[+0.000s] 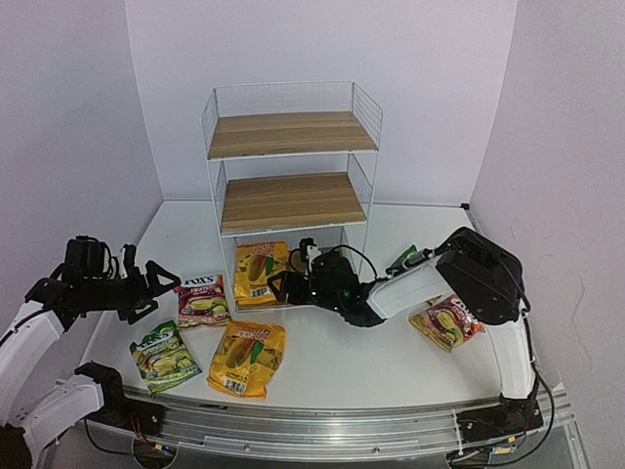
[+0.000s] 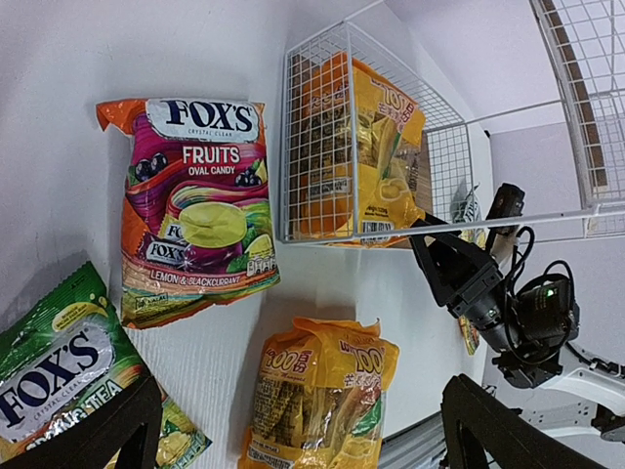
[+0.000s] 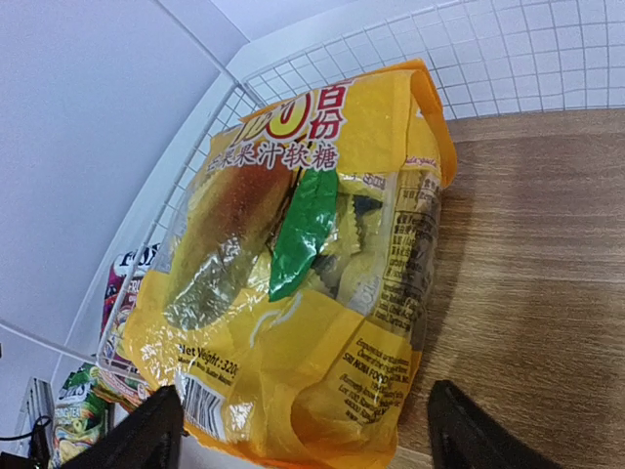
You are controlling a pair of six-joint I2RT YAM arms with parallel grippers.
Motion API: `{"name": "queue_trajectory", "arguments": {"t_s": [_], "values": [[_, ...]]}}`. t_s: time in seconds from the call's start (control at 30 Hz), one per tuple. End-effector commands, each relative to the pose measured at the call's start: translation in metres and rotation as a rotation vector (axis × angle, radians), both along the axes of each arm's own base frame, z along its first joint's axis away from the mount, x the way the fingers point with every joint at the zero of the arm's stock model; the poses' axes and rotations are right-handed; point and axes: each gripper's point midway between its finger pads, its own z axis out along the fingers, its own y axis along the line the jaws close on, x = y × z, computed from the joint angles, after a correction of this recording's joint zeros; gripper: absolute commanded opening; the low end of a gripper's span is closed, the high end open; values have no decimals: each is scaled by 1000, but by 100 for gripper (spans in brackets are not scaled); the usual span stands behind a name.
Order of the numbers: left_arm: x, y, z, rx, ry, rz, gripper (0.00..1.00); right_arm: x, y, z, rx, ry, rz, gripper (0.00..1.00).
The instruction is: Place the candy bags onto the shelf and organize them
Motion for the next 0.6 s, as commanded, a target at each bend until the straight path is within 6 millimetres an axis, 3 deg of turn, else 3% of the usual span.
{"name": "queue_trajectory", "arguments": {"t_s": [0.0,0.2,0.27,0.4,0.57], "values": [[-5,-9,3,-18,7,-70,99,-5,-3,53,75,-50,2,88],[-13,-18,7,-42,12,-139,99,-25,-14,60,99,5,28,93],[-20,-24,-1,-78,42,-169,99,-36,-17,58,99,29,39,94],[-34,-30,-29,-106,123,-197,100,-65,-23,51,49,71,72,95],[-42,-53,-37,-126,132,-257,99,-109,-27,46,-16,113,112,96]]}}
